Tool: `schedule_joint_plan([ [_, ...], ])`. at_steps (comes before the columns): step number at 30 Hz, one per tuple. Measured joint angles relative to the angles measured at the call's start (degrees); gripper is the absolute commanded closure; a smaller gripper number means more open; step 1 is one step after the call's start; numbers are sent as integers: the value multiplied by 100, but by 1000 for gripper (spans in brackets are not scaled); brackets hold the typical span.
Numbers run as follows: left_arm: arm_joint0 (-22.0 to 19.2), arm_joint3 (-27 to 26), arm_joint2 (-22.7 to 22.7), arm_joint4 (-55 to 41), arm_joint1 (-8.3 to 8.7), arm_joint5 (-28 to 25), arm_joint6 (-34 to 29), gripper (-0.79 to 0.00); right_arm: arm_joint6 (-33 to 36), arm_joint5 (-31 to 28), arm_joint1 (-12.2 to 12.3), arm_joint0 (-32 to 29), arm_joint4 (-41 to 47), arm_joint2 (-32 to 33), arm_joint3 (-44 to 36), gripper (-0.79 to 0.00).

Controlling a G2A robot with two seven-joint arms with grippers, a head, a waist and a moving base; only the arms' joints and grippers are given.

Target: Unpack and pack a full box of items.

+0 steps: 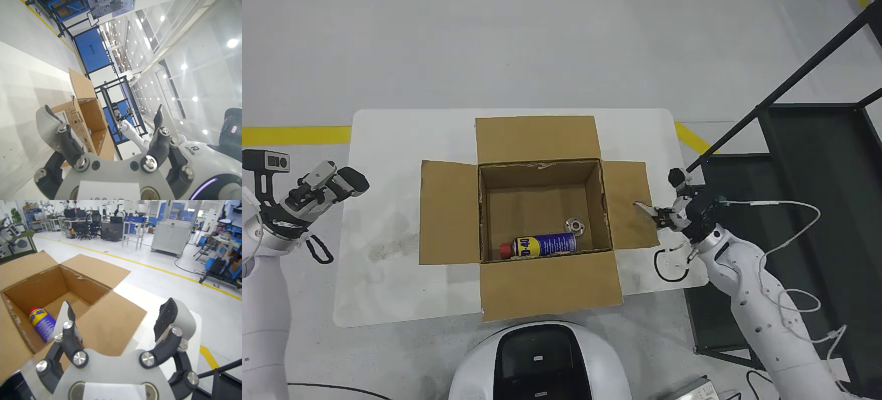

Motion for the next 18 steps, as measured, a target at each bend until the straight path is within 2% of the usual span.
schedule_joint_plan([
  [2,0,0,0,0,0,0,0,-785,534,-37,6,-142,77,-20,-534,-785],
  [4,0,0,0,0,0,0,0,-785,810,-57,6,-176,146,-31,-726,-785],
  [18,0,0,0,0,0,0,0,-785,753,-56,5,-170,142,-30,-694,-785],
])
